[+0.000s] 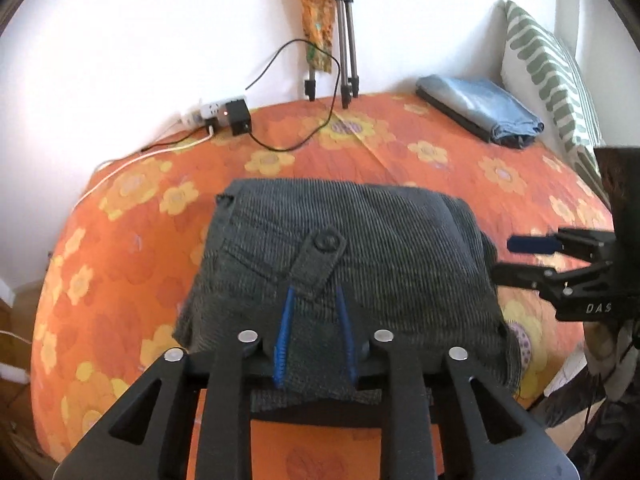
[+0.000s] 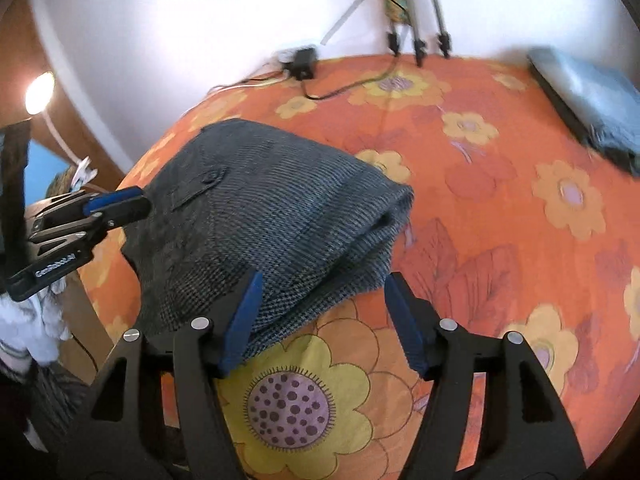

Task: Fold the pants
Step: 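Press the folded shorts with the left gripper while the right gripper opens, then grasp the edge of the folded grey shorts with the left gripper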

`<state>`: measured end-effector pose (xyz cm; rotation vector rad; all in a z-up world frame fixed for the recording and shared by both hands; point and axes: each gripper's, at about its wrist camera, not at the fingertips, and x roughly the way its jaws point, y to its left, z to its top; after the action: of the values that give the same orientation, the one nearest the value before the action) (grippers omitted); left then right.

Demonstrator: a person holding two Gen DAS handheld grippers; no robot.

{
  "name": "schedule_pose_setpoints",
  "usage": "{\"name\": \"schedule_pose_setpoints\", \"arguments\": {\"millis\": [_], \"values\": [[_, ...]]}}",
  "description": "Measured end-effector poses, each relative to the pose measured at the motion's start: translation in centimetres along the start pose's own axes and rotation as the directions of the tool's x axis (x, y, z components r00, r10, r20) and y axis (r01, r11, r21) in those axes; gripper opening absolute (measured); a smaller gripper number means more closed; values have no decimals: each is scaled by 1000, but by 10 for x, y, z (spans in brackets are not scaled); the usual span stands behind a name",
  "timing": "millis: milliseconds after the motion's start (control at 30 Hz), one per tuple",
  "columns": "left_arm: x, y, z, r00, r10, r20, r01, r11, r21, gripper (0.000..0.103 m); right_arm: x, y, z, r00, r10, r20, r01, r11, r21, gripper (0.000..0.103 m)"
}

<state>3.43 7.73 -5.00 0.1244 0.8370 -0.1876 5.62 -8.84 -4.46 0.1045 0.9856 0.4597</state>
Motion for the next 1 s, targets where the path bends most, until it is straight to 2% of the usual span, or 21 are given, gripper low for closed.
{"name": "schedule_pose_setpoints", "arguments": {"millis": [67, 200, 300, 367, 467, 600, 833, 1000], "values": [[1, 3, 3, 1000, 2, 7, -2, 1000, -3, 33, 3, -3, -1, 1000, -13, -17, 14, 999, 47, 71], [6, 14, 8, 1000, -26, 4, 26, 999, -29, 43, 5, -14, 0, 999, -9, -37, 14, 990, 137, 76], [13, 40, 17, 993, -119, -13, 116, 985, -131, 53, 5, -19, 1, 999, 3, -45, 6, 981, 195, 82], [24, 64, 23, 974, -226, -32, 213, 950, -226, 60, 8, -20, 0, 998, 28, -56, -15, 972, 235, 85], [39, 95, 27, 969, -245, -42, 218, 918, -331, 60, 15, -18, 0, 994, 65, -84, -41, 963, 265, 85], [50, 120, 27, 963, -266, -45, 227, 888, -400, 61, 21, -15, -1, 993, 72, -95, -43, 960, 276, 85], [69, 124, 25, 939, -335, -84, 273, 869, -414, 63, 25, -27, -1, 989, 108, -98, -64, 926, 373, 85], [80, 126, 26, 926, -364, -105, 288, 858, -426, 66, 28, -27, 2, 989, 116, -89, -74, 922, 380, 87]]}}
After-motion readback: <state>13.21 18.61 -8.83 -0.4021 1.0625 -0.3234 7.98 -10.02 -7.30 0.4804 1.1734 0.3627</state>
